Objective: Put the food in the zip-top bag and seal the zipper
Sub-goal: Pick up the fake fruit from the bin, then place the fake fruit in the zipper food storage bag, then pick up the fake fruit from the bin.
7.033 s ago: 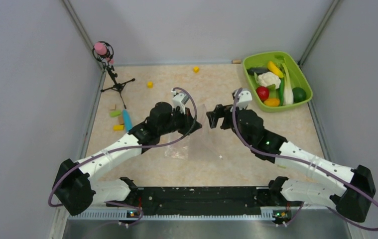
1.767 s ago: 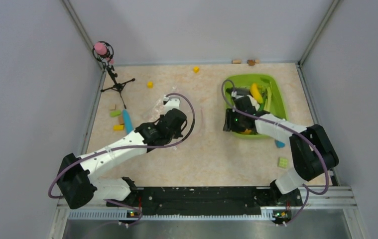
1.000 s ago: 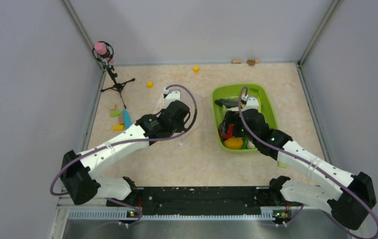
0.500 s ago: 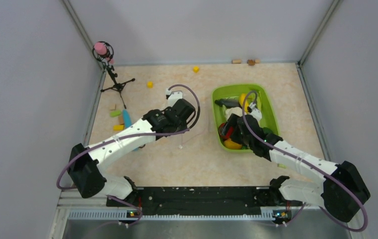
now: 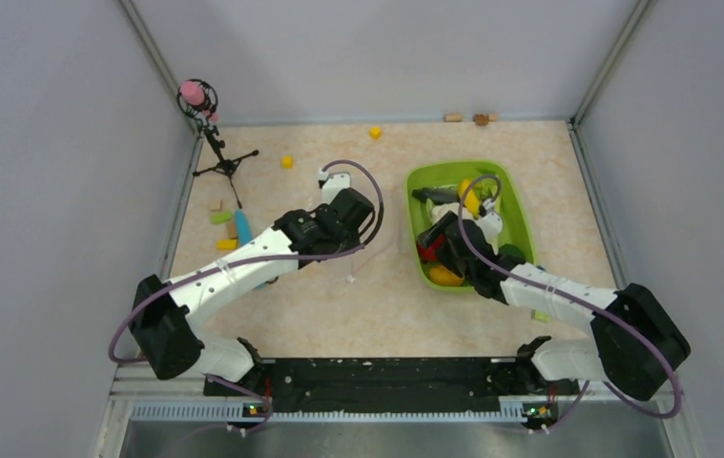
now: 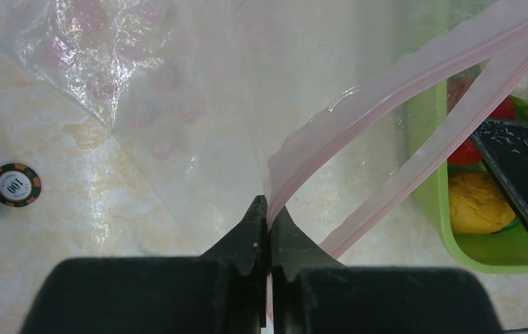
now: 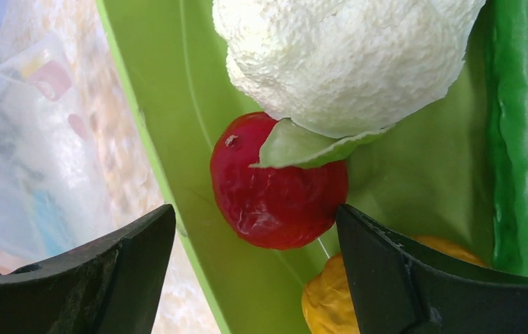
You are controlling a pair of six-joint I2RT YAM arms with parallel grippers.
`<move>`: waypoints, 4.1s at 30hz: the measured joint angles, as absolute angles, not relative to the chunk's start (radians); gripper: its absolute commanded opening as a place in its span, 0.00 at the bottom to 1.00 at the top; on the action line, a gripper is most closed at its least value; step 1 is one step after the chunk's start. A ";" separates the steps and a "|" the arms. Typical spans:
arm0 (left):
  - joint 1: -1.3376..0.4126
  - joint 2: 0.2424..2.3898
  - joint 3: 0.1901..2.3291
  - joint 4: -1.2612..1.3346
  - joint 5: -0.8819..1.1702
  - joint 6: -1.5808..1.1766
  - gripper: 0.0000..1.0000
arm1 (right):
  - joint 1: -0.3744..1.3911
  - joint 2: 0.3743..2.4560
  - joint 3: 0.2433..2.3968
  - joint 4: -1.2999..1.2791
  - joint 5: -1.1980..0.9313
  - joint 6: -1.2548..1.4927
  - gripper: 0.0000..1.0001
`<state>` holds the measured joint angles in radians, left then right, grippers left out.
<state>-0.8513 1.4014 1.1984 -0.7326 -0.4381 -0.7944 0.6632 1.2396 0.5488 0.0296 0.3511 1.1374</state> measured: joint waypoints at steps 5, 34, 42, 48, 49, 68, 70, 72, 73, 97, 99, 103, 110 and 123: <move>-0.851 1.401 1.192 -0.716 -0.439 -0.783 0.00 | 0.663 1.283 0.570 0.030 0.389 1.148 0.73; -0.851 1.375 1.076 -0.638 -0.405 -0.680 0.00 | 0.664 1.266 0.598 -0.021 0.463 1.063 0.27; -0.851 1.328 1.047 -0.611 -0.393 -0.678 0.00 | 0.664 0.979 0.570 -0.037 0.379 0.857 0.27; -0.851 1.322 1.040 -0.597 -0.377 -0.678 0.00 | 0.687 0.957 0.572 0.084 0.083 0.718 0.27; -0.851 1.320 1.038 -0.596 -0.376 -0.678 0.00 | 0.697 0.963 0.574 0.107 0.036 0.703 0.27; -0.851 1.251 1.024 -0.583 -0.290 -0.661 0.00 | 0.923 1.318 0.809 0.215 0.226 0.595 0.88; -0.851 1.227 1.018 -0.582 -0.280 -0.659 0.00 | 0.925 1.317 0.823 0.217 0.244 0.593 0.90; -0.851 1.205 1.013 -0.581 -0.278 -0.659 0.00 | 0.925 1.317 0.832 0.215 0.255 0.590 0.91; -0.851 1.195 1.011 -0.580 -0.279 -0.659 0.00 | 0.925 1.316 0.833 0.215 0.259 0.587 0.91; -0.851 1.188 1.004 -0.582 -0.339 -0.654 0.00 | 0.688 0.937 0.832 -0.515 0.349 0.669 0.99; -0.851 1.188 1.003 -0.582 -0.339 -0.654 0.00 | 0.647 0.948 0.832 -0.569 0.321 0.685 0.99; -0.851 1.204 1.003 -0.579 -0.338 -0.651 0.00 | 0.630 1.015 0.833 -0.623 0.277 0.692 0.99; -0.851 1.222 1.003 -0.577 -0.339 -0.643 0.00 | 0.590 1.229 0.850 -0.669 0.148 0.568 0.99; -0.849 1.238 1.004 -0.577 -0.353 -0.628 0.00 | 0.554 1.360 0.851 -0.567 0.041 0.187 0.99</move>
<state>-0.8486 1.2377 1.0039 -0.5766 -0.3531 -0.6277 0.5541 1.3602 0.8509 -0.5674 0.0410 0.1871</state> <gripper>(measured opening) 0.015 0.988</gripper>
